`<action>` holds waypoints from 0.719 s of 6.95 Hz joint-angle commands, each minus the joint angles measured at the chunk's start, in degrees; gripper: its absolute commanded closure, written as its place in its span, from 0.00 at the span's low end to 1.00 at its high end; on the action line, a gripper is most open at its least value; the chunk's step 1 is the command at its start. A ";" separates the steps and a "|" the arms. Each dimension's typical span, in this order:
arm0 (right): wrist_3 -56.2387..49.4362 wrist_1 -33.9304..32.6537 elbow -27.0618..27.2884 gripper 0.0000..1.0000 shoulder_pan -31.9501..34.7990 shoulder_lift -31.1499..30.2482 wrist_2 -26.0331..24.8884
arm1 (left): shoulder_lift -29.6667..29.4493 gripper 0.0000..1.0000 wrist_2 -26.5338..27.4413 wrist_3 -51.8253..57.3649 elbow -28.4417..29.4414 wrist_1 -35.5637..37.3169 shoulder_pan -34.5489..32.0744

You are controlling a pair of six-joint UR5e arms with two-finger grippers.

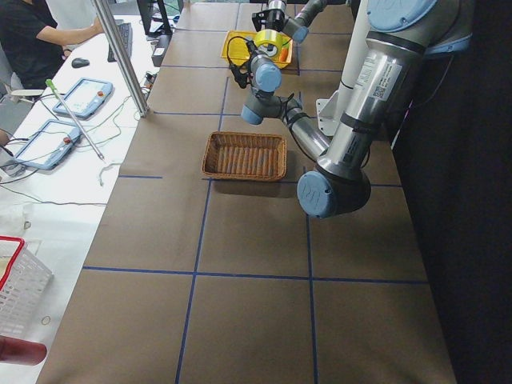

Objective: Move tape to another basket

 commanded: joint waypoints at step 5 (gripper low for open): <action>1.09 0.09 2.55 1.00 -3.06 -0.04 -0.10 | -1.26 0.00 2.96 -3.64 -1.12 -3.24 1.46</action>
